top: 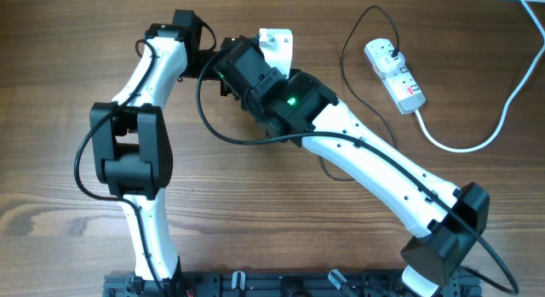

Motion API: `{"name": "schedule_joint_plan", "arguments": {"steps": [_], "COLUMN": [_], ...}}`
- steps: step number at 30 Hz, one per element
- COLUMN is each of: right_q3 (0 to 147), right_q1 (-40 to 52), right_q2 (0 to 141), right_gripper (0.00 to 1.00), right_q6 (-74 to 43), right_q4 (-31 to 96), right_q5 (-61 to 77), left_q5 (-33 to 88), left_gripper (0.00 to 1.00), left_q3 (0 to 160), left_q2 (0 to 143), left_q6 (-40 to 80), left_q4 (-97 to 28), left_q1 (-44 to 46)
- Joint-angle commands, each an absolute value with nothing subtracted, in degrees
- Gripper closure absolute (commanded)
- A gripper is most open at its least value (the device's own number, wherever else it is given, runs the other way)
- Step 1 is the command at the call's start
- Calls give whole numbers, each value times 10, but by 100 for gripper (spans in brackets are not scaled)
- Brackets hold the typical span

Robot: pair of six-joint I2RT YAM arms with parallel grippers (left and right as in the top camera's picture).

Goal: Plug charger to phone and switch on socket

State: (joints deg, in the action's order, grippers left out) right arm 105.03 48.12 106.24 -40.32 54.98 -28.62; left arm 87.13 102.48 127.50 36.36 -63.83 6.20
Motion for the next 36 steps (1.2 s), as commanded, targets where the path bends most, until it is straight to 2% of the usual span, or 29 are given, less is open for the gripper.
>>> {"name": "schedule_joint_plan", "arguments": {"steps": [1,5,8,17,20,28,36], "right_q3": [1053,1053,1053,1053,1053,1053,1053], "right_q1": [481,480,480,480,480,480,480], "right_q2": [1078,1084,1084,1086,1088,1102,1103], "right_gripper": [44,46,51,52,58,58,65], "right_q6": [-406,-406,-406,-406,-406,-406,-405], "right_q4": [540,534,533,531,532,529,519], "right_q5": [-307,-316,-322,-326,-326,-328,-335], "left_q5": [903,903,903,903,903,903,903], "left_gripper": [31,31,31,31,31,31,30], "left_q3": [1024,1024,1024,1024,1024,1024,1024], "left_q2": [1251,1251,1251,1251,1251,1251,1251], "left_q6": [367,367,369,370,369,369,369], "left_q4": [-639,-640,-641,-641,-643,-654,-654], "left_q1": [57,57,57,57,57,57,57]}}
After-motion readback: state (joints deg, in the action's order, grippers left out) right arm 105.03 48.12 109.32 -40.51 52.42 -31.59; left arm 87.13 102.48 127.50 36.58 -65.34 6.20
